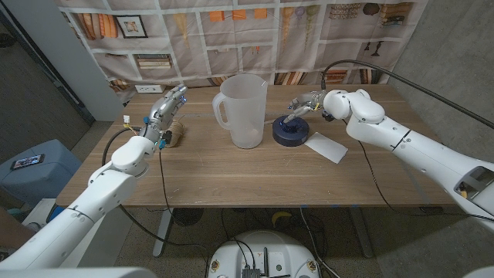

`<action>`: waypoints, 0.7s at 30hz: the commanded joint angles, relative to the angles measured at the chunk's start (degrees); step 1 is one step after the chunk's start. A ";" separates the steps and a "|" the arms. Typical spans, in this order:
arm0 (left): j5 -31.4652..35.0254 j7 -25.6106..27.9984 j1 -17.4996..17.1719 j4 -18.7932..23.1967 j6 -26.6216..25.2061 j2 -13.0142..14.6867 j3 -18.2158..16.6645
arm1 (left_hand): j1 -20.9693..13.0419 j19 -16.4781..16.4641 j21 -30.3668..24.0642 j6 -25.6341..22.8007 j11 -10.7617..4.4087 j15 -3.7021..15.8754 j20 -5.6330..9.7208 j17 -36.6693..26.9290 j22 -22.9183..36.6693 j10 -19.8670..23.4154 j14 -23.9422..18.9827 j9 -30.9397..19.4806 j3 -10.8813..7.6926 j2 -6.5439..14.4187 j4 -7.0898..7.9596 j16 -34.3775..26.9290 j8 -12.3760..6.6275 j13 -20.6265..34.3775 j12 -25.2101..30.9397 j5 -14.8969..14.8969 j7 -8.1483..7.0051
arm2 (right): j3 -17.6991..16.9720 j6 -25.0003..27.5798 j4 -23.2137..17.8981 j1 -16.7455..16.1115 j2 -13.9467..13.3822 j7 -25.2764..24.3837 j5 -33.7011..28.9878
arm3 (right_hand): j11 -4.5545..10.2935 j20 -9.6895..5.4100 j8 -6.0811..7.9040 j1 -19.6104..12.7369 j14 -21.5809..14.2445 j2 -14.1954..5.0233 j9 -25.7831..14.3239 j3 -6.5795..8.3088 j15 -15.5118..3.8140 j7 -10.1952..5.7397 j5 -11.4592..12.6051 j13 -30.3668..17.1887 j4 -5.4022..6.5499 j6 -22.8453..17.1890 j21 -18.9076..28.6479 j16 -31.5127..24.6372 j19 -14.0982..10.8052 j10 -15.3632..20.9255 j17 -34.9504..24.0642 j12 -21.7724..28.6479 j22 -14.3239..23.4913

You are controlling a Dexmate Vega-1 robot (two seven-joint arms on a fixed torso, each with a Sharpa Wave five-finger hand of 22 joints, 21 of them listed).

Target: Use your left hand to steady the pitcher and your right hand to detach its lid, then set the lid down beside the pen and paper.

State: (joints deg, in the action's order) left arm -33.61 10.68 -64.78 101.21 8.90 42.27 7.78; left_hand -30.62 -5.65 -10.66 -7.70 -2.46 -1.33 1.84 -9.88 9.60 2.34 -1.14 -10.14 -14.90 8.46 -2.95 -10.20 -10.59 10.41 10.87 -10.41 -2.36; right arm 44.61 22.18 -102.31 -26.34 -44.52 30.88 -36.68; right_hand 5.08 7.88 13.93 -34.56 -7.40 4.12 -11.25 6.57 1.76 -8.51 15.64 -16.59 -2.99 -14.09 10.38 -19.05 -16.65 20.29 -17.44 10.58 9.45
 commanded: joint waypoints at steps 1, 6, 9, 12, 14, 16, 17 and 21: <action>0.19 0.41 0.02 -0.36 0.52 0.08 0.19 | 0.35 -0.57 -0.30 -0.51 -0.07 0.33 -0.05 -0.03 0.18 0.15 0.11 0.01 -0.30 0.50 0.00 -0.06 -0.11 0.01 0.47 -0.28 -0.01 | -6.88 -4.02 -0.16 -5.68 -2.25 -9.77 13.21 | -0.43 -0.95 -0.56 2.14 1.13 -0.19 0.00 -0.24 0.41 0.25 0.35 0.12 0.92 -0.05 0.14 0.49 0.03 -1.44 -0.12 -0.04 0.23; 0.91 0.28 0.29 -0.89 0.79 0.24 0.70 | 0.53 -0.63 -0.32 -0.48 -0.07 0.40 0.23 -0.03 0.17 0.16 0.17 0.01 -0.35 0.50 -0.03 -0.04 -0.07 0.01 0.46 -0.27 0.06 | -9.26 -6.06 0.47 -7.57 -2.72 -13.22 18.87 | -0.85 -1.46 -1.12 3.47 1.88 -0.47 0.13 -0.68 0.07 0.69 0.43 0.41 1.52 0.53 0.18 0.95 0.12 -2.60 -0.05 -0.06 0.21; 0.69 0.31 0.47 -1.28 1.40 -0.36 0.83 | 0.54 -0.65 -0.31 -0.41 -0.05 0.36 0.24 0.00 0.16 0.07 0.23 0.01 -0.40 0.42 -0.16 0.00 -0.03 0.01 0.43 -0.27 0.04 | -10.64 -8.62 2.17 -8.31 -2.54 -14.95 23.05 | -1.09 -1.89 -1.97 4.63 2.35 -0.64 0.28 -1.10 0.05 0.66 0.43 0.69 2.02 1.90 0.22 1.34 0.15 -3.71 0.08 -0.07 0.18; 1.49 1.15 0.47 -1.24 1.59 -0.44 0.90 | 0.62 -0.67 -0.31 -0.56 0.10 0.29 0.42 0.01 0.16 0.13 0.23 0.02 -0.47 0.43 -0.24 0.00 -0.06 0.00 0.45 -0.27 0.13 | -11.54 -10.10 3.63 -8.78 -2.16 -16.88 25.96 | -1.26 -2.58 -2.18 5.17 2.68 -0.74 0.37 -1.30 0.09 0.65 0.43 0.85 2.23 2.10 0.23 1.60 0.15 -4.17 0.19 -0.02 0.17; 2.38 1.74 0.40 -0.89 1.16 0.05 0.94 | 0.72 -0.69 -0.31 -0.64 0.13 0.31 0.36 -0.02 0.17 0.14 0.21 0.01 -0.51 0.55 -0.19 -0.02 -0.09 0.00 0.45 -0.28 0.16 | -11.63 -10.82 4.16 -8.77 -2.17 -17.37 27.26 | -1.32 -2.84 -2.42 5.65 2.79 -0.96 0.44 -1.43 0.06 0.59 0.44 1.02 2.45 2.44 0.22 1.77 0.23 -5.03 0.29 -0.13 0.16; 4.29 3.20 0.36 -0.16 0.03 0.80 1.16 | 0.91 -0.78 -0.35 -0.79 0.15 0.44 0.33 -0.06 0.17 0.25 0.08 0.01 -0.59 0.75 -0.08 -0.10 -0.13 0.00 0.49 -0.28 0.19 | -12.38 -11.54 4.94 -9.30 -1.81 -18.67 29.36 | -1.50 -3.50 -2.66 6.23 2.01 -1.33 0.52 -1.53 -0.68 0.63 0.42 1.21 2.77 2.82 0.30 1.58 0.04 -5.14 0.38 0.03 0.15; 4.23 2.96 0.46 -0.27 0.12 0.77 1.25 | 1.01 -0.95 -0.41 -0.80 0.11 0.44 0.27 -0.07 0.17 0.30 0.06 0.01 -0.62 0.82 -0.04 -0.11 -0.12 0.00 0.51 -0.28 0.22 | -12.72 -11.94 5.23 -9.56 -1.72 -19.16 30.38 | -1.61 -3.62 -2.90 6.43 1.86 -1.36 0.56 -1.61 -0.73 0.69 0.40 1.32 2.83 3.35 0.31 1.62 0.03 -5.49 0.48 -0.02 0.14; 4.13 2.69 0.68 -1.24 1.53 -0.22 1.55 | 1.24 -1.05 -0.44 -0.82 0.22 0.53 0.29 -0.11 0.18 0.32 0.09 0.01 -0.70 1.00 0.08 -0.12 -0.11 0.01 0.51 -0.29 0.22 | -13.76 -13.15 6.08 -10.74 -1.34 -21.57 33.51 | -1.59 -4.57 -3.15 7.35 2.71 -1.80 0.68 -1.85 -0.31 0.70 0.33 1.87 3.26 3.98 0.07 2.35 0.81 -7.71 0.80 -0.38 0.15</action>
State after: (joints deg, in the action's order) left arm -31.45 12.21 -64.42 100.38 9.94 42.35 8.63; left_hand -29.89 -5.87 -10.65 -8.01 -2.46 -1.11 2.05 -9.88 9.61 2.34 -0.92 -10.15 -15.06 9.19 -2.79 -10.20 -10.59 10.41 10.87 -10.41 -2.05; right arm 34.17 13.47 -99.11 -34.37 -46.50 15.72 -13.21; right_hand 3.48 3.95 11.19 -27.96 -5.41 2.77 -10.65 4.59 1.31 -7.77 15.73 -14.92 -0.05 -10.70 10.38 -17.17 -16.24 13.36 -16.74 10.36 9.45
